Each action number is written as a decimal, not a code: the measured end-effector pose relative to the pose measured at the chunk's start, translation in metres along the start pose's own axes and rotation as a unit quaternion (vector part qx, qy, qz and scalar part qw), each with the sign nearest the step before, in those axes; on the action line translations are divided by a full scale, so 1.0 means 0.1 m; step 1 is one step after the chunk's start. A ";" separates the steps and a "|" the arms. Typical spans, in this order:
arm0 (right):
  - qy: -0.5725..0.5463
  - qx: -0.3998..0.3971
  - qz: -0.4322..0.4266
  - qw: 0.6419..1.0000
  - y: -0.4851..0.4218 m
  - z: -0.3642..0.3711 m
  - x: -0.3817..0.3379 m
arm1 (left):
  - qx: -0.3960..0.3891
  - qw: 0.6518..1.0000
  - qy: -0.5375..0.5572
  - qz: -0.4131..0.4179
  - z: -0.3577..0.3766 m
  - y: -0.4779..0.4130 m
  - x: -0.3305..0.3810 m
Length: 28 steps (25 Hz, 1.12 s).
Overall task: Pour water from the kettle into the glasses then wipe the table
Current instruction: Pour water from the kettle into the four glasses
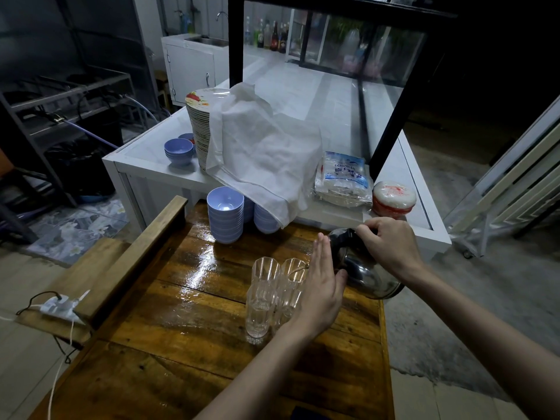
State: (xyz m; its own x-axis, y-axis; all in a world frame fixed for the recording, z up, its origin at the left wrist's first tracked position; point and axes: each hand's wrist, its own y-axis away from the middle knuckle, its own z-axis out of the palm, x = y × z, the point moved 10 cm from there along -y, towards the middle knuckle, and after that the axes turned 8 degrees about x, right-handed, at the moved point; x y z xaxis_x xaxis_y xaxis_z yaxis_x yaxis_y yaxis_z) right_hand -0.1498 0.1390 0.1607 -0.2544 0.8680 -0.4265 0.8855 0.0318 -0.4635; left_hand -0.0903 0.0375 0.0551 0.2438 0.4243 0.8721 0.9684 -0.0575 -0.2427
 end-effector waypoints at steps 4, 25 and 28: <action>0.008 0.005 -0.008 1.000 0.00 0.01 0.01 | 0.003 1.000 -0.003 0.004 -0.04 0.01 0.02; 0.030 0.020 -0.019 0.999 0.03 -0.10 -0.05 | -0.007 1.000 -0.025 0.017 -0.02 -0.04 0.01; 0.021 0.034 0.035 0.999 0.10 -0.11 0.13 | -0.012 0.999 -0.041 0.029 -0.02 -0.08 0.03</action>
State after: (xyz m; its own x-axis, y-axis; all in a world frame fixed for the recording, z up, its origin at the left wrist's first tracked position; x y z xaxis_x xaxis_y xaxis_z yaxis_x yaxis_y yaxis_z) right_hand -0.1403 0.1557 0.1592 -0.1757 0.8871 -0.4269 0.8714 -0.0615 -0.4866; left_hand -0.0970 0.0371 0.0600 0.2946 0.4921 0.8192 0.9542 -0.1050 -0.2801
